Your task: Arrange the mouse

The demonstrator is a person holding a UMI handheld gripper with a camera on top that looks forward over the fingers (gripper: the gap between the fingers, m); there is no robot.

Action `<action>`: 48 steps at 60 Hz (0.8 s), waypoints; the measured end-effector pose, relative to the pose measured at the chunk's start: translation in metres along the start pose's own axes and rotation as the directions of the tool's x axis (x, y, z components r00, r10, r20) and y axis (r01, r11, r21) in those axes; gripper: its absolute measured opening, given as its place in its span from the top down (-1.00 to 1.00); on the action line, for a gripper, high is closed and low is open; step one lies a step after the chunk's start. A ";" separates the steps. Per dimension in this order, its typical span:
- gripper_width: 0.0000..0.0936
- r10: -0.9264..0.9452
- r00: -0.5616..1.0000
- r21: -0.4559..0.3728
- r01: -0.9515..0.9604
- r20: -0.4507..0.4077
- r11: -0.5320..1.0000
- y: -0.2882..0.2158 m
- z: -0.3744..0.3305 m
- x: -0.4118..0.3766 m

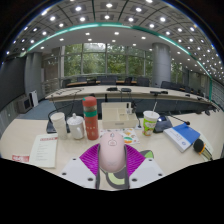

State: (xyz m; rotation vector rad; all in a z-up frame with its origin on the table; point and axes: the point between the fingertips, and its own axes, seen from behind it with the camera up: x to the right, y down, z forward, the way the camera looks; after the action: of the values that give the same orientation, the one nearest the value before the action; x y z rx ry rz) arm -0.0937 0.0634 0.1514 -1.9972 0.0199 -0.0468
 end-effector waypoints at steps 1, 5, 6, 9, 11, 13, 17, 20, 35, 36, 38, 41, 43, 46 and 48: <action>0.32 0.003 1.000 -0.017 -0.003 -0.002 1.000 0.006 0.007 0.008; 0.32 0.008 1.000 -0.079 -0.008 -0.004 0.997 0.036 0.029 0.036; 0.31 0.006 1.000 -0.092 -0.006 -0.006 0.996 0.044 0.034 0.043; 0.31 -0.007 1.000 -0.132 0.006 -0.003 0.991 0.068 0.046 0.059; 0.32 -0.010 1.000 -0.160 0.011 0.004 0.987 0.082 0.053 0.066; 0.32 -0.007 1.000 -0.186 0.010 0.017 0.982 0.098 0.061 0.068; 0.28 -0.001 0.999 -0.218 0.010 0.044 0.976 0.122 0.072 0.073; 0.17 0.001 0.997 -0.233 0.016 0.071 0.972 0.133 0.076 0.072; -0.78 -0.024 0.993 -0.246 0.052 0.117 0.968 0.129 0.056 0.074; -0.79 -0.027 0.994 -0.242 0.053 0.110 0.969 0.126 0.051 0.076; -0.83 -0.030 0.995 -0.234 0.053 0.100 0.971 0.120 0.040 0.078; -0.83 -0.032 0.995 -0.230 0.052 0.090 0.972 0.111 0.018 0.081; -0.82 -0.029 0.996 -0.231 0.048 0.085 0.972 0.108 0.003 0.082; -0.82 -0.026 0.997 -0.235 0.042 0.072 0.971 0.104 -0.024 0.083; -0.82 -0.024 0.998 -0.237 0.038 0.060 0.971 0.100 -0.045 0.084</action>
State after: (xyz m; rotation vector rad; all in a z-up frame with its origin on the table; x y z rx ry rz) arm -0.0110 -0.0220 0.0808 -2.2387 -0.0444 -0.0075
